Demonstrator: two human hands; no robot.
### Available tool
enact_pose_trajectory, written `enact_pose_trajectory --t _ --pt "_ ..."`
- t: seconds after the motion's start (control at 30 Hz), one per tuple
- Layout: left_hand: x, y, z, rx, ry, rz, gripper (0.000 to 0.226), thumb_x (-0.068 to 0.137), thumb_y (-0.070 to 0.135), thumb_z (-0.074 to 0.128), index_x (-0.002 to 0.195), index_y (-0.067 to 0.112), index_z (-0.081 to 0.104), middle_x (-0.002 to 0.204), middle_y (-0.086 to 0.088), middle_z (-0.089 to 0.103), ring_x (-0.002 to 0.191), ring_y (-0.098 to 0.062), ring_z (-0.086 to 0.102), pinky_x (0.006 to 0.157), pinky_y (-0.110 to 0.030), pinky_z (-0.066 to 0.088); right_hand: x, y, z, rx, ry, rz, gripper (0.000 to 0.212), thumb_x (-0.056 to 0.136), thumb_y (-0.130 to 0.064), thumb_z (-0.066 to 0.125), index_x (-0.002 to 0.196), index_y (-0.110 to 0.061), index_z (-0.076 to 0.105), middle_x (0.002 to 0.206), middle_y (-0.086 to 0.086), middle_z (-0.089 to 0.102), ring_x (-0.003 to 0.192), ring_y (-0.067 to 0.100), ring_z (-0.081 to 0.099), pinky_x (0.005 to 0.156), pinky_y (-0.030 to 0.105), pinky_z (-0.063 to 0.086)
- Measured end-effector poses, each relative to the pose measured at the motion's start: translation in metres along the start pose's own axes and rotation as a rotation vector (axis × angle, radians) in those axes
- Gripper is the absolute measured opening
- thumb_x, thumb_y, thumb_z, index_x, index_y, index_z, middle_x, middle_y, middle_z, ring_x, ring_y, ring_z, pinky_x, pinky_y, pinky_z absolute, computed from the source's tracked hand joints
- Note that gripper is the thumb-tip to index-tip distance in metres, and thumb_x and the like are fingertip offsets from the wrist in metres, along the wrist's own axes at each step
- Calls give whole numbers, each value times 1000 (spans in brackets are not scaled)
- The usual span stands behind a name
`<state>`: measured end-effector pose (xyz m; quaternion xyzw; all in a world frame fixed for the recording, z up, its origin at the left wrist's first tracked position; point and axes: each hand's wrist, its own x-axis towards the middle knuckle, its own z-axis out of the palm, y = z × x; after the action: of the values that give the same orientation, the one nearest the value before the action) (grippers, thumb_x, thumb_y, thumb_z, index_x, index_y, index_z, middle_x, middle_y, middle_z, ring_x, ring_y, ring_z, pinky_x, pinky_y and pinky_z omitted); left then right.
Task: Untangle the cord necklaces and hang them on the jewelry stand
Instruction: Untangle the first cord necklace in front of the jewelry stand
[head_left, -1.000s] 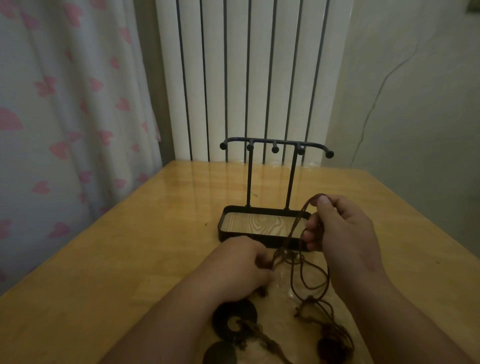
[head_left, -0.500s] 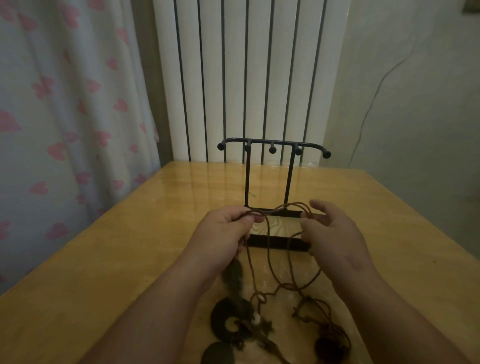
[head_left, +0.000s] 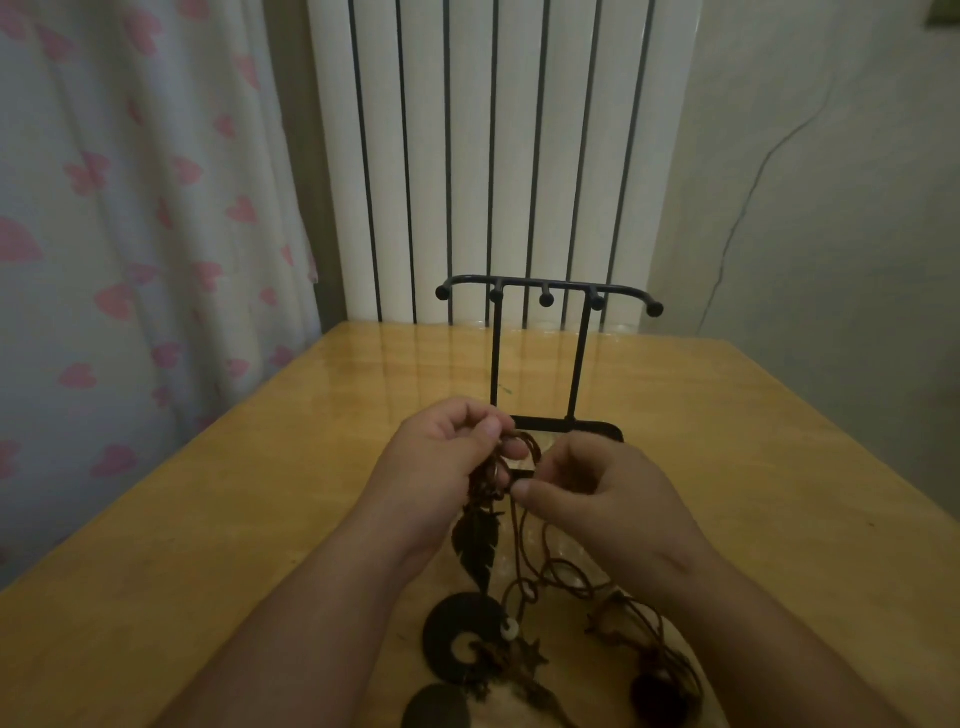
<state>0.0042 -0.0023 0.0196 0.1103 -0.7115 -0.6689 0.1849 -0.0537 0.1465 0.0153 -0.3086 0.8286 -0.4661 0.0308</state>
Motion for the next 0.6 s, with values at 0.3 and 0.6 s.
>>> enact_pose_trajectory --t 0.3,0.6 --pt "1 2 -3 -153 5 -8 22 98 8 51 101 17 71 90 -8 73 60 -11 55 57 -24 46 1 0 3 -35 -49 95 22 97 -35 55 78 -31 67 72 -7 67 67 3 62 58 20 49" --pt "0 3 -4 47 101 -3 29 88 -3 60 99 20 73 84 1 66 69 -12 55 59 -25 45 4 -4 -16 594 366 220 29 103 -26 41 86 -14 61 65 -1 60 69 19 57 66 36 47"
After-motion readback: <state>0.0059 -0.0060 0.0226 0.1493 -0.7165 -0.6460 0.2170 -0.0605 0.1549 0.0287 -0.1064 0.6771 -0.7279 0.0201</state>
